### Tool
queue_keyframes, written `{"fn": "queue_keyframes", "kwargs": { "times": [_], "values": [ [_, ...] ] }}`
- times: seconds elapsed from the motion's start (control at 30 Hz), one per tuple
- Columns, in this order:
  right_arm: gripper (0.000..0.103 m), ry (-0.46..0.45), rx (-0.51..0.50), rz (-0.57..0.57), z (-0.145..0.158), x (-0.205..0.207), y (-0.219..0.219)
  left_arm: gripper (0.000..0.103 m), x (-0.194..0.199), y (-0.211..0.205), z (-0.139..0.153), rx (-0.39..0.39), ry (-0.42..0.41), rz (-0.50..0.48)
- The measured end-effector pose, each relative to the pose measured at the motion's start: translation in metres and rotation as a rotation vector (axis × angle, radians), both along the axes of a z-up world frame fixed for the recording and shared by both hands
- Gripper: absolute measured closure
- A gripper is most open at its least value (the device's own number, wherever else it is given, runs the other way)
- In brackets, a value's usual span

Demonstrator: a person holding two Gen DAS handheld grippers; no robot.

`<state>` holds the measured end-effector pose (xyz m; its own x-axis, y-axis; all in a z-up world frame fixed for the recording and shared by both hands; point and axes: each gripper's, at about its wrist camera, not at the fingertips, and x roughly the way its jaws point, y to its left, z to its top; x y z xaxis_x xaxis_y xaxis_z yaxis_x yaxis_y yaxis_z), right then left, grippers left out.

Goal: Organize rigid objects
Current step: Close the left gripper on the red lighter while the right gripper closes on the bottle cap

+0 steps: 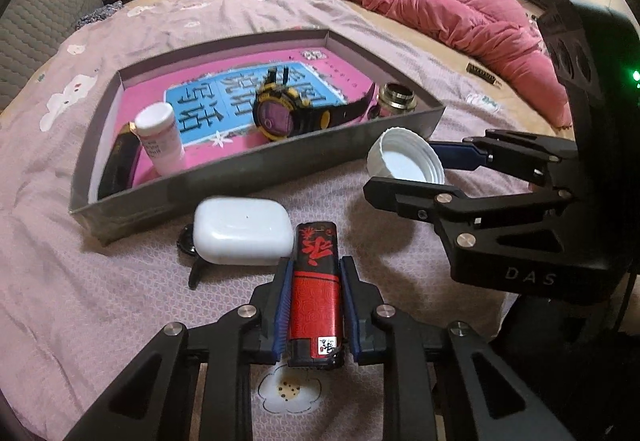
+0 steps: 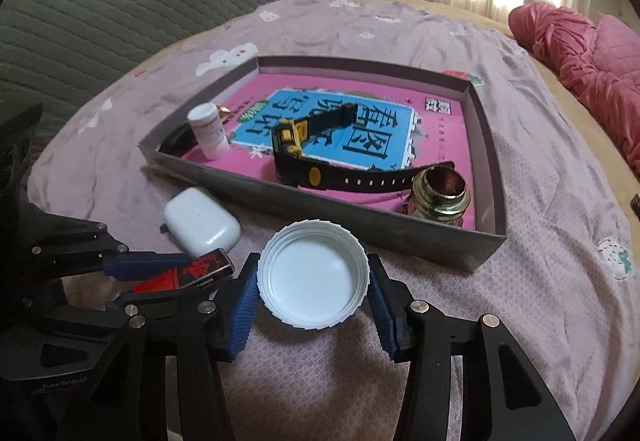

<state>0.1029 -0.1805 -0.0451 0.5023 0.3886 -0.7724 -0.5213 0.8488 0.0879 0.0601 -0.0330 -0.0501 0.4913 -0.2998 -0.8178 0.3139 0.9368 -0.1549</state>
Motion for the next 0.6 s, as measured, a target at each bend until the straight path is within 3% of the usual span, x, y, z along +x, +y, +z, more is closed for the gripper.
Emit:
{"fn": "queue_keyframes", "kwargs": {
  "times": [0.6],
  "values": [
    [0.051, -0.051, 0.063, -0.036, 0.02, -0.002, -0.012, 0.08, -0.002, 0.02, 0.027, -0.053, -0.099, 0.075]
  ]
}}
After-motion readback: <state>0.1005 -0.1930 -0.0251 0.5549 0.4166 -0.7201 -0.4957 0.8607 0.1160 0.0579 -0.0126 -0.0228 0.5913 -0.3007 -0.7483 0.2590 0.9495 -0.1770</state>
